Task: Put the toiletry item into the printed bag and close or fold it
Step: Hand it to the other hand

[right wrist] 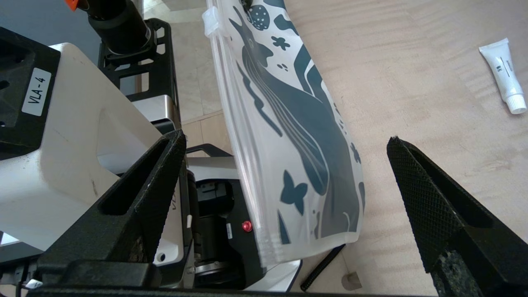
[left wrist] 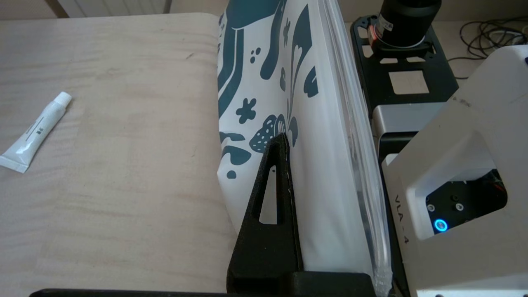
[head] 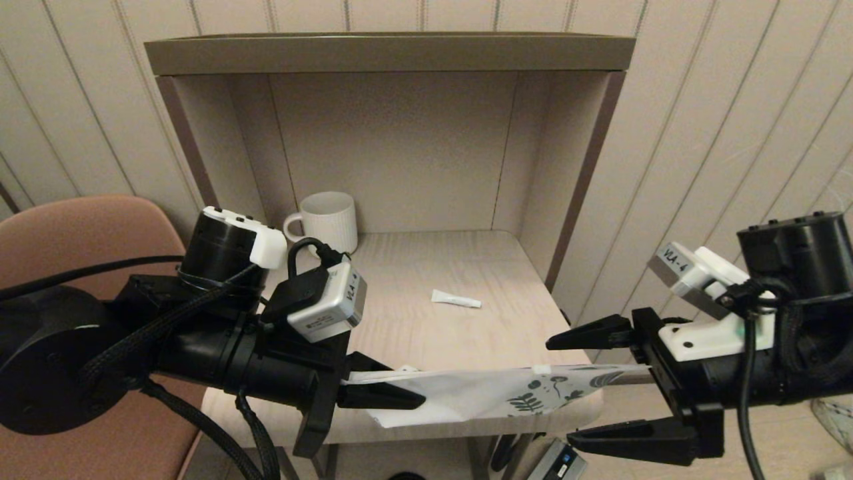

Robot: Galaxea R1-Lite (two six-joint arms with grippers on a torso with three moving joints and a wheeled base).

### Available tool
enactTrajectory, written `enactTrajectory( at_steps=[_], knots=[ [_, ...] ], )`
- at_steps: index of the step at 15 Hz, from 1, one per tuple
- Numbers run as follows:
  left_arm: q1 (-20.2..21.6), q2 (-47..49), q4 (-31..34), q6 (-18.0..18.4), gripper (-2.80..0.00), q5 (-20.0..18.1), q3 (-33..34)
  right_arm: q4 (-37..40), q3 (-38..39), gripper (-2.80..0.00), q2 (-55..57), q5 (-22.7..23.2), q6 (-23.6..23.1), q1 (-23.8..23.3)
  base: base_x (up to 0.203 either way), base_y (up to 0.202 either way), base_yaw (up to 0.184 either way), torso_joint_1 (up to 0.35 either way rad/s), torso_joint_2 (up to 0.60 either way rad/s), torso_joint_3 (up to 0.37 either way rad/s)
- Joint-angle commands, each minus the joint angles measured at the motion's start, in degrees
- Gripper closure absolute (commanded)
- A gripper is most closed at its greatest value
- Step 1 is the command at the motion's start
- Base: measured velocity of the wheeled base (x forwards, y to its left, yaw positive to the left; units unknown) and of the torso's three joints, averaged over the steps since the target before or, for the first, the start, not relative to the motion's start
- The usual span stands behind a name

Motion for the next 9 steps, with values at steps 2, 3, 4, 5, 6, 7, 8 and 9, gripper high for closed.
enactTrajectory(
  at_steps=[2,3,4,5,6,7,8,9],
  knots=[
    [0.0,0.0,-0.1,0.0,0.0,-0.1,0.0,-0.1,0.0,-2.8,0.1,0.1,-0.1,0.1,0.0,0.0,0.0,0.0,0.0,0.0],
    [0.0,-0.1,0.0,0.0,0.0,0.1,0.1,-0.1,0.0,-2.8,0.2,-0.4,-0.1,0.2,0.0,0.0,0.0,0.0,0.0,0.0],
    [0.0,-0.3,0.3,0.0,0.0,0.6,0.0,-0.1,0.0,-2.8,0.2,-0.7,-0.1,0.1,0.0,0.0,0.0,0.0,0.0,0.0],
    [0.0,-0.3,0.3,0.0,0.0,1.9,-0.1,-0.1,0.0,-2.8,0.3,-0.7,-0.1,0.1,0.0,0.0,0.0,0.0,0.0,0.0],
    [0.0,-0.2,0.3,0.0,0.0,2.6,-0.1,-0.1,0.0,-2.8,0.3,-0.7,-0.1,0.1,0.0,0.0,0.0,0.0,0.0,0.0],
    [0.0,-0.2,0.3,0.0,0.0,2.7,-0.2,-0.1,0.0,-2.8,0.4,-0.7,-0.1,0.1,0.0,0.0,0.0,0.0,0.0,0.0],
    [0.0,-0.3,0.3,0.0,0.0,2.9,-0.2,-0.1,0.0,-2.8,0.4,-0.7,-0.1,0.1,0.0,0.0,0.0,0.0,0.0,0.0],
    [0.0,-0.3,0.3,0.0,0.0,3.0,-0.2,-0.1,0.0,-2.8,0.4,-0.7,-0.1,0.1,0.0,0.0,0.0,0.0,0.0,0.0]
  ],
)
